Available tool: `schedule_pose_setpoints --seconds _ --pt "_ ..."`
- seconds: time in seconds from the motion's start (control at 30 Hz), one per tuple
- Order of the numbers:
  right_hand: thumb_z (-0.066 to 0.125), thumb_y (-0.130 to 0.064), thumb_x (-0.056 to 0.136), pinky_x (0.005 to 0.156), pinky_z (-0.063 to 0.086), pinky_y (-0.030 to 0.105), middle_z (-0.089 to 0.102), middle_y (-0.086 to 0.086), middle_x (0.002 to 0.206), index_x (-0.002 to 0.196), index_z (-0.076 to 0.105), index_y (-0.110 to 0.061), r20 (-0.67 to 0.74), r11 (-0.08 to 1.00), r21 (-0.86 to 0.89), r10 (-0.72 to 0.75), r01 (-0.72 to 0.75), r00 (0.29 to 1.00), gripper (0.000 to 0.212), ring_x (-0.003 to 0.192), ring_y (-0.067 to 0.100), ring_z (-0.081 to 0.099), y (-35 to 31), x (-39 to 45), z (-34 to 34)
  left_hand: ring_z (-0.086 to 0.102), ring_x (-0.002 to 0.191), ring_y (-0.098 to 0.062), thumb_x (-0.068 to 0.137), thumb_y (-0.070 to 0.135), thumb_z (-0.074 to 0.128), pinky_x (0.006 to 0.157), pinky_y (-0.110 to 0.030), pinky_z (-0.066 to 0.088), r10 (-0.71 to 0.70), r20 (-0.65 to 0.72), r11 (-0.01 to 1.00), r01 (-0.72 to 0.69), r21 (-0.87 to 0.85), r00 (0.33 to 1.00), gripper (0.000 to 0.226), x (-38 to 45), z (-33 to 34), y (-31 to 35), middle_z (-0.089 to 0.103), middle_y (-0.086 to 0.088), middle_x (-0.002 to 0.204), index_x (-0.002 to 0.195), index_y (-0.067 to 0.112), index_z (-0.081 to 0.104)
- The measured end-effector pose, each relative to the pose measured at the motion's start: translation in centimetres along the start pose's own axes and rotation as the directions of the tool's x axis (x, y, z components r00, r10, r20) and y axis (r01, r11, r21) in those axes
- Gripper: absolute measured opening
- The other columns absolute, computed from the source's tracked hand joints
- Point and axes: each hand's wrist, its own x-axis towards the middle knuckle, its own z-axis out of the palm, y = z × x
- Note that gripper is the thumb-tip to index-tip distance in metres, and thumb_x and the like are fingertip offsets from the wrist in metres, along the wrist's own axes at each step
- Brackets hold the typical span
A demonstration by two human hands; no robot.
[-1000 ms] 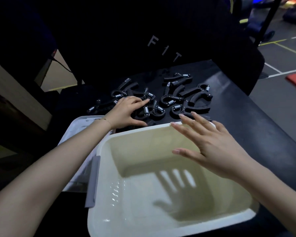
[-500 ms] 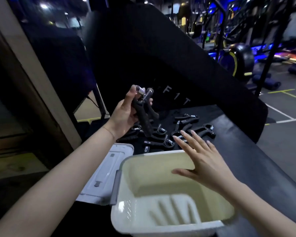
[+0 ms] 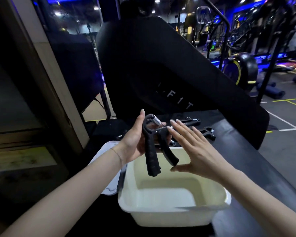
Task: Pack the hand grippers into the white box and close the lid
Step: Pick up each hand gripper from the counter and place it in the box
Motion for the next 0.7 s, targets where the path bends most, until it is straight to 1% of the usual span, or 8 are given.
schedule_pose_setpoints --seconds 0.1,0.23,0.3,0.37,0.4,0.5,0.6,0.7 --pt "0.062 -0.071 0.064 0.117 0.005 0.037 0.001 -0.007 0.158 0.15 0.001 -0.023 0.096 1.0 0.014 -0.008 0.007 0.995 0.116 0.145 0.007 -0.004 -0.3 -0.5 0.7 0.061 0.113 -0.034 0.085 0.075 0.02 0.088 -0.049 0.052 -0.05 -0.015 0.997 0.05 0.051 0.999 0.088 -0.3 -0.3 -1.2 0.063 -0.019 0.124 0.125 0.008 0.06" --pt "0.063 -0.07 0.059 0.116 0.006 0.035 0.009 -0.003 0.158 0.15 0.002 -0.022 0.16 1.0 0.013 -0.016 0.014 0.987 0.119 0.144 0.009 0.008 -0.7 -0.8 1.4 0.062 0.111 -0.037 0.086 0.074 0.023 0.094 -0.052 0.048 -0.103 -0.031 0.992 0.105 0.07 0.994 0.086 -0.1 -0.7 -2.5 0.065 -0.022 0.118 0.121 0.006 0.063" --pt "0.063 -0.072 0.057 0.115 0.002 0.032 0.01 -0.002 0.157 0.149 0.0 -0.023 0.181 1.0 0.001 -0.02 0.02 0.983 0.122 0.143 0.01 0.01 -1.0 -0.7 1.6 0.063 0.107 -0.037 0.085 0.075 0.026 0.095 -0.053 0.048 -0.129 -0.029 0.988 0.131 0.079 0.991 0.086 0.1 -0.9 -2.8 0.066 -0.023 0.112 0.119 0.005 0.062" --pt "0.066 -0.072 0.055 0.113 0.002 0.024 0.019 0.0 0.156 0.149 0.004 -0.021 0.175 1.0 0.003 -0.008 0.008 0.985 0.124 0.14 0.011 0.015 -1.1 -0.6 1.6 0.064 0.104 -0.037 0.085 0.074 0.027 0.094 -0.052 0.049 -0.135 -0.022 0.987 0.136 0.09 0.991 0.085 0.3 -1.0 -2.9 0.068 -0.021 0.107 0.116 0.005 0.064" --pt "0.068 -0.071 0.053 0.111 0.006 0.021 0.026 0.001 0.153 0.149 0.007 -0.02 0.163 1.0 0.006 0.008 -0.009 0.987 0.124 0.137 0.011 0.02 -1.1 -0.5 1.6 0.065 0.104 -0.037 0.085 0.074 0.027 0.093 -0.051 0.05 -0.13 -0.021 0.987 0.132 0.096 0.991 0.084 0.5 -1.1 -2.8 0.068 -0.021 0.107 0.116 0.004 0.064" --pt "0.071 -0.068 0.051 0.099 0.024 0.016 0.036 -0.001 0.146 0.148 0.015 -0.021 0.136 0.997 0.041 0.052 -0.058 0.989 0.121 0.131 0.014 0.035 -1.1 -0.1 1.1 0.066 0.104 -0.037 0.086 0.073 0.027 0.09 -0.048 0.051 -0.1 -0.02 0.987 0.102 0.127 0.995 0.079 0.9 -1.4 -2.2 0.07 -0.019 0.106 0.104 0.007 0.066" --pt "0.075 -0.062 0.056 0.097 0.017 0.009 0.021 -0.009 0.152 0.148 0.006 -0.029 0.177 0.986 0.139 0.063 -0.088 0.982 0.12 0.138 0.008 0.02 -1.0 0.3 0.7 0.067 0.105 -0.03 0.087 0.071 0.028 0.09 -0.045 0.053 -0.05 -0.039 0.974 0.057 0.22 0.998 0.077 1.2 -1.7 -1.5 0.07 -0.015 0.112 0.113 0.009 0.064" --pt "0.074 -0.062 0.058 0.096 0.01 0.007 0.013 -0.013 0.154 0.147 0.002 -0.032 0.236 0.983 0.155 0.061 -0.1 0.97 0.119 0.14 0.005 0.014 -0.7 0.3 0.7 0.067 0.105 -0.017 0.092 0.061 0.028 0.091 -0.035 0.053 0.141 -0.11 0.903 -0.082 0.422 0.984 0.062 1.5 -2.6 -0.7 0.068 -0.006 0.116 0.126 0.018 0.056"
